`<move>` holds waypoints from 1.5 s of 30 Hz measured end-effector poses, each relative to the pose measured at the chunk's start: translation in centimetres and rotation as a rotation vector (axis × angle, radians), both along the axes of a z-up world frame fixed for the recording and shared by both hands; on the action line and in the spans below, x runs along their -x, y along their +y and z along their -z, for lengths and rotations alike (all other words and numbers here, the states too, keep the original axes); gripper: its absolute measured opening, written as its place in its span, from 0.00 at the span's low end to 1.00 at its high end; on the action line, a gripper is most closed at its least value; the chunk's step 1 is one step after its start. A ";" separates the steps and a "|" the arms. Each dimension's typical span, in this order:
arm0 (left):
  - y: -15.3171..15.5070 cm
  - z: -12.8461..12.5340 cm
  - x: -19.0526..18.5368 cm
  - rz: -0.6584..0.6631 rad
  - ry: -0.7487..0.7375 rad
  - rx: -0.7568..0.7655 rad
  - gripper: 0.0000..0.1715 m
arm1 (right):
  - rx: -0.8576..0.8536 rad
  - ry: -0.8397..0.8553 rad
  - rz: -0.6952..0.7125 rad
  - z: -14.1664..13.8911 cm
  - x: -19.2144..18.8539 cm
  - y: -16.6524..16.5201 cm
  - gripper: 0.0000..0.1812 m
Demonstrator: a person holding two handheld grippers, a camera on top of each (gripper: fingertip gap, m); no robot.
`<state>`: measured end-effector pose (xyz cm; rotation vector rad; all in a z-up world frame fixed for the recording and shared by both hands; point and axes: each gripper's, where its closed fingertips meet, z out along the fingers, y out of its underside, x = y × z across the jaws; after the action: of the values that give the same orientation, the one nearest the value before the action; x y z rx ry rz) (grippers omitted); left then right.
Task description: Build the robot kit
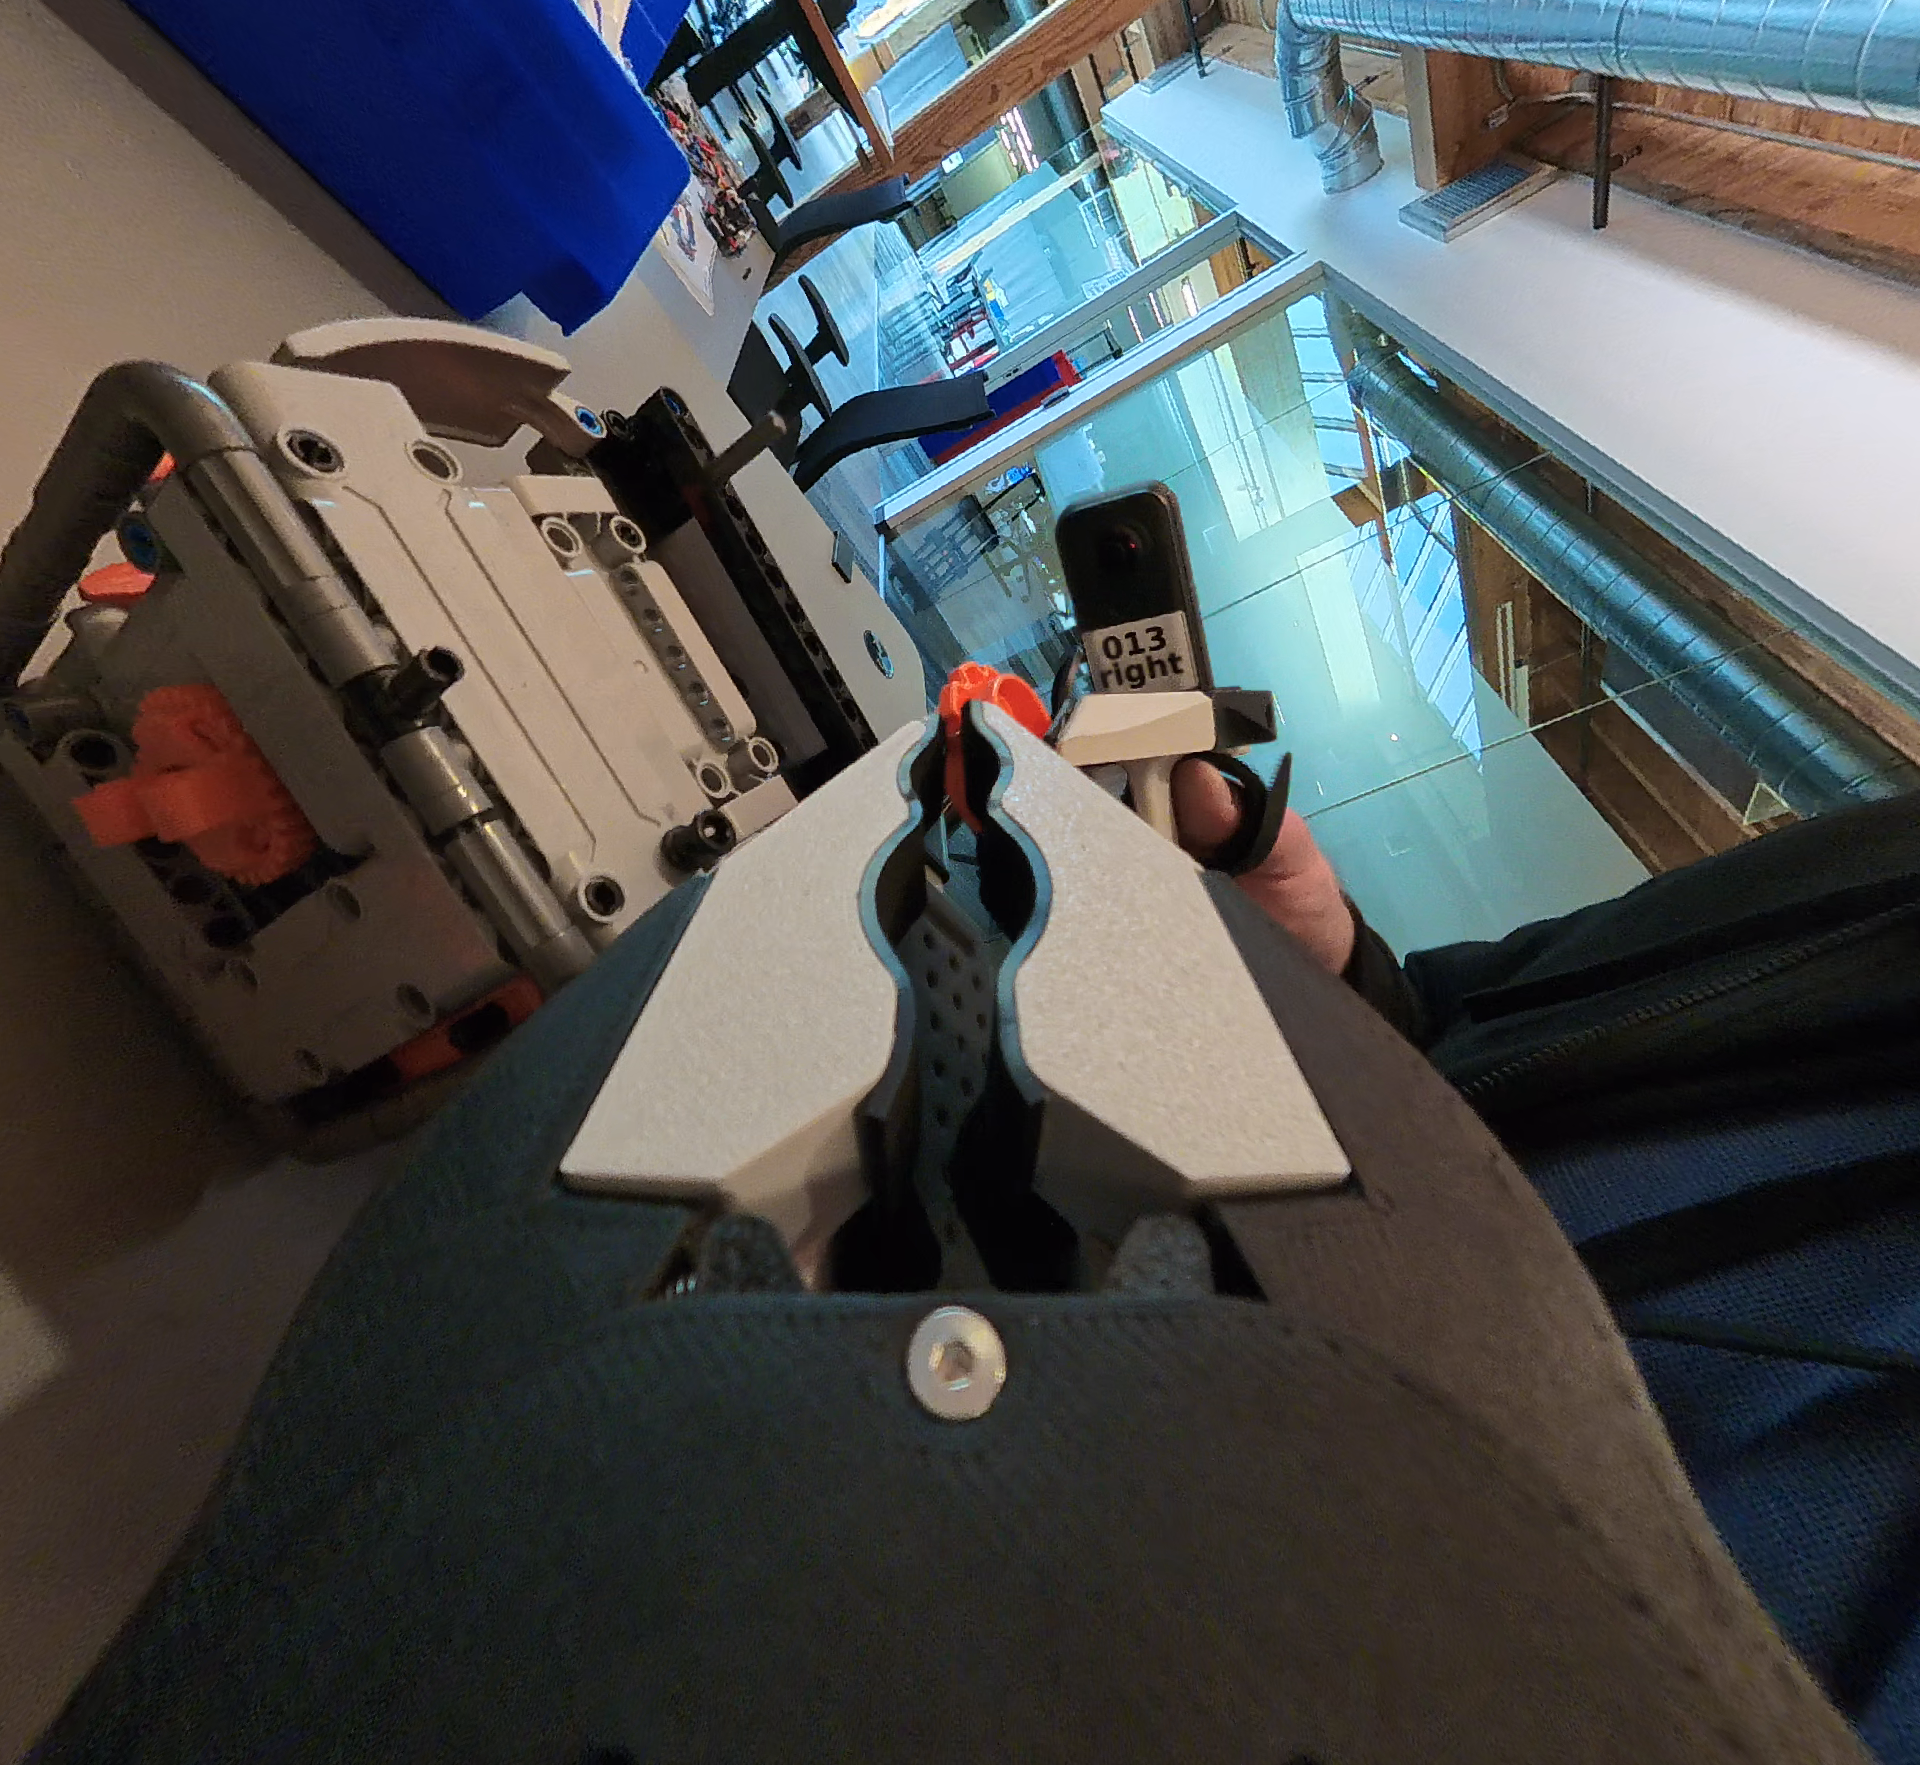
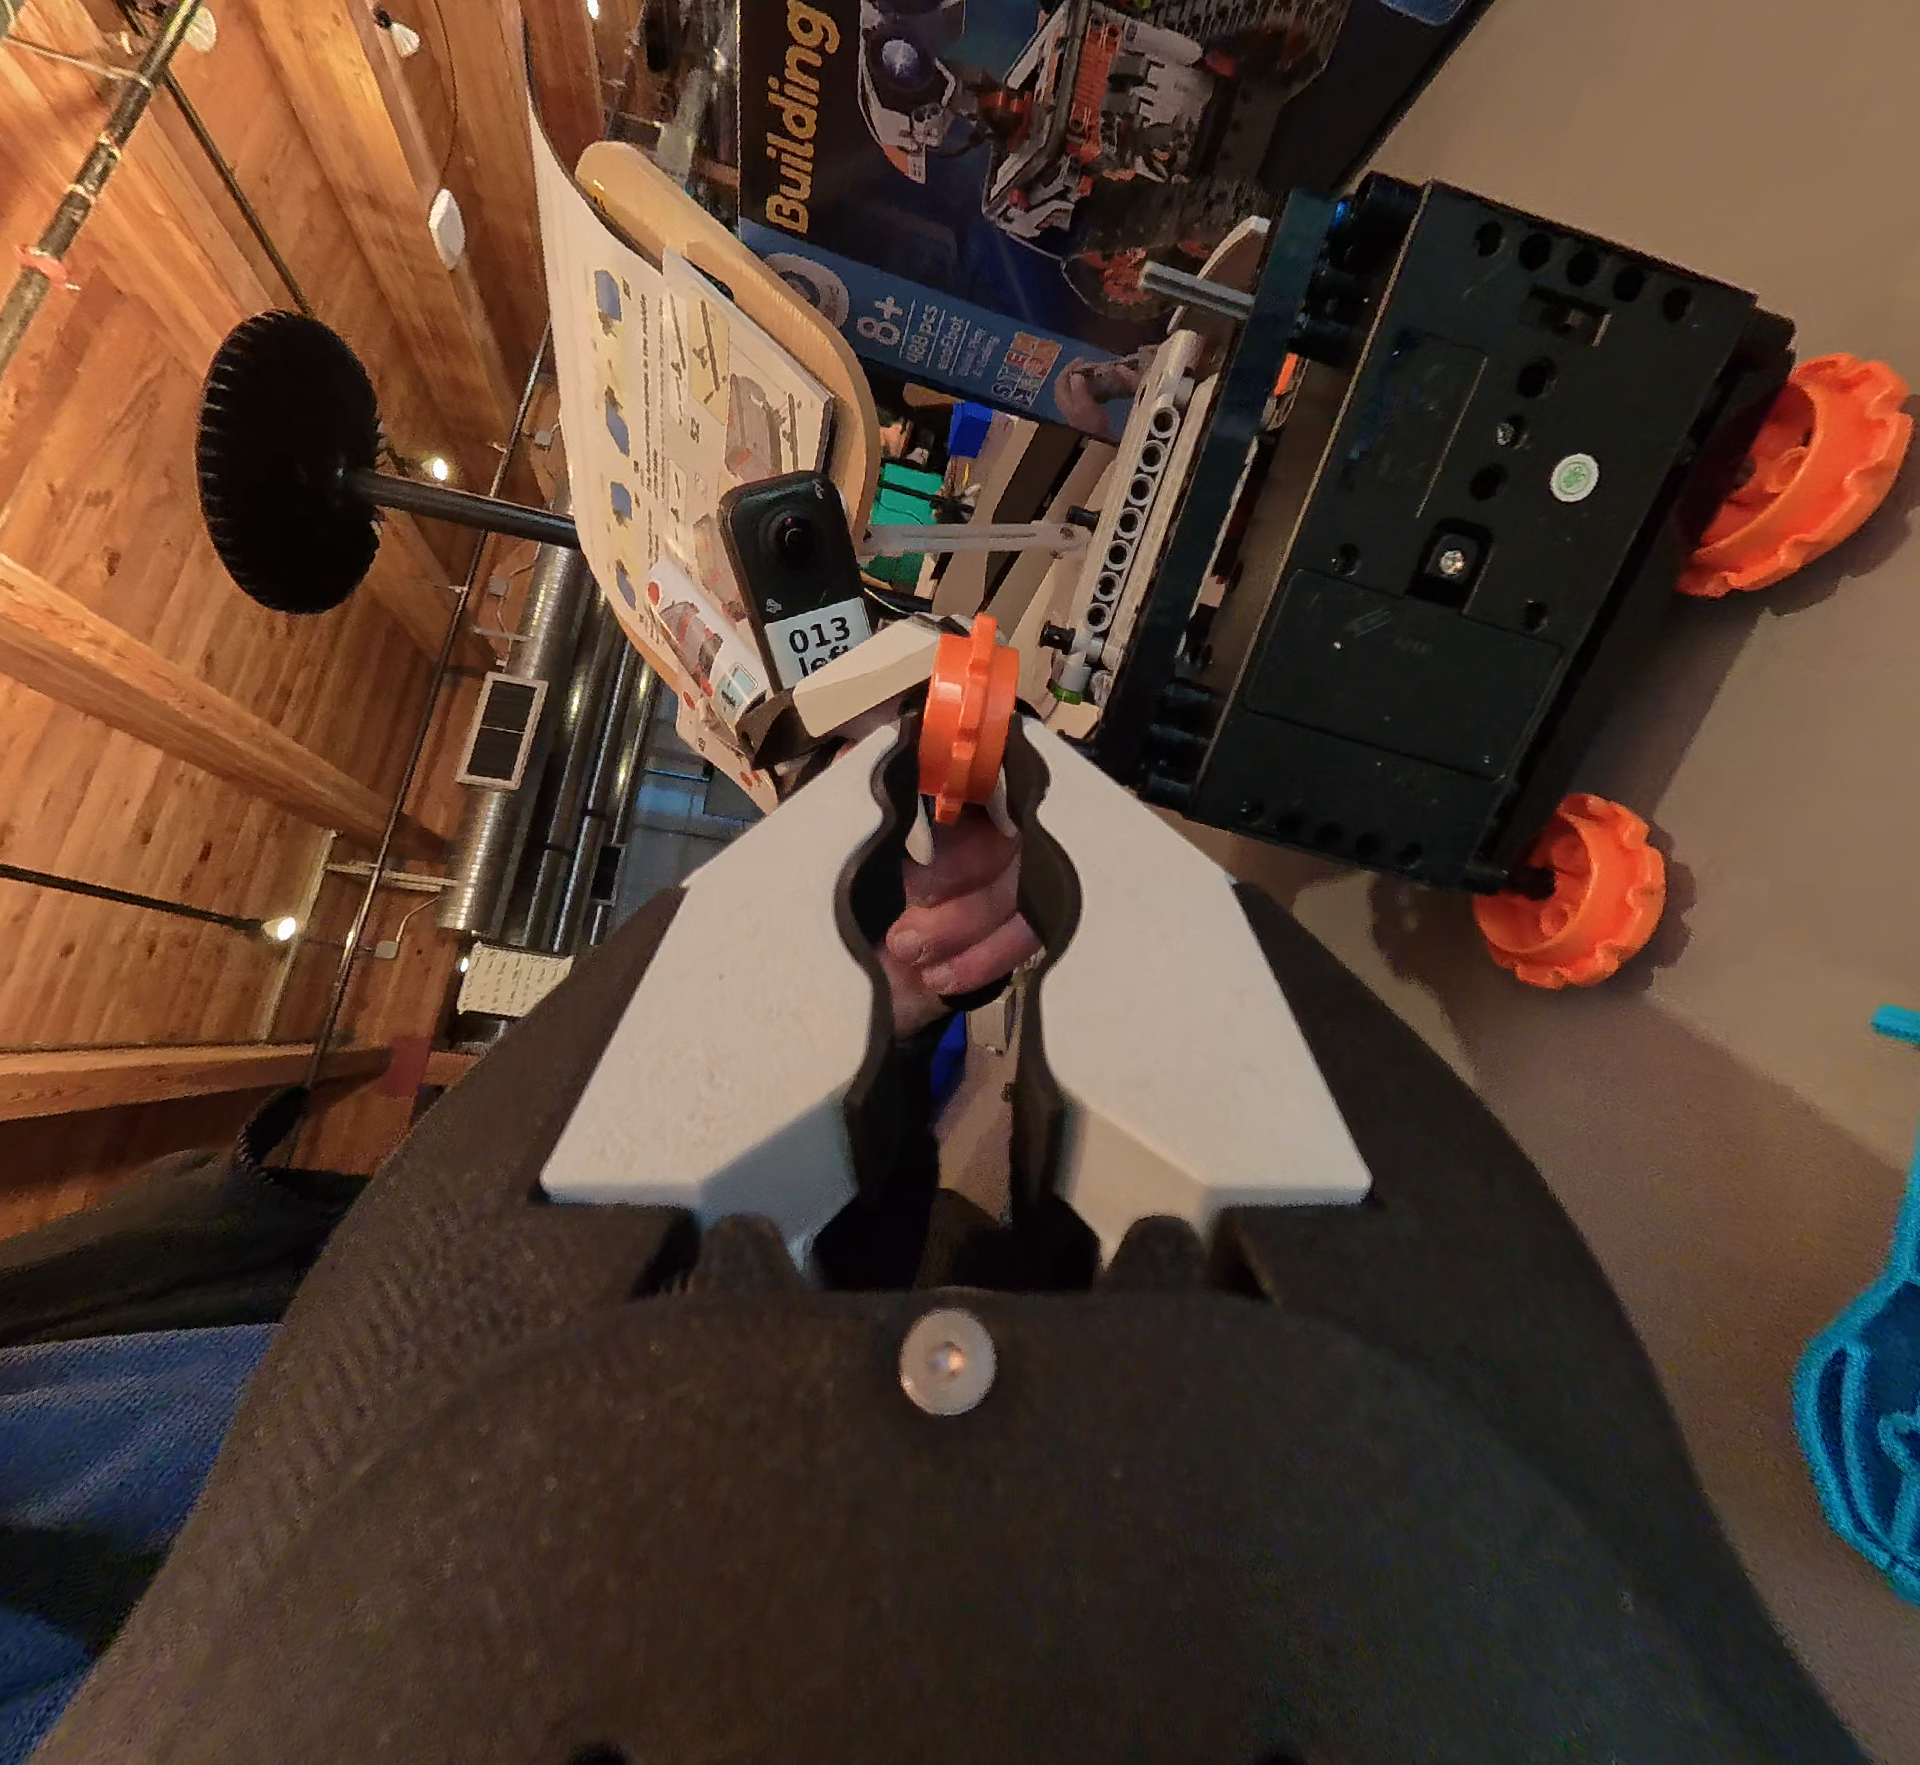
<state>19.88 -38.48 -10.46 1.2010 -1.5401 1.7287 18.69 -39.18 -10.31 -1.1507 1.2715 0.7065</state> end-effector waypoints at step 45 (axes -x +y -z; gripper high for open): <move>0.2 0.2 0.4 -0.033 -0.063 0.032 0.04 | 0.021 -0.032 -0.116 0.1 -0.2 -0.1 0.07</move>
<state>19.52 -38.23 -10.64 1.1731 -1.5309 1.8222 18.85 -39.31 -10.39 -1.2560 1.1958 0.7587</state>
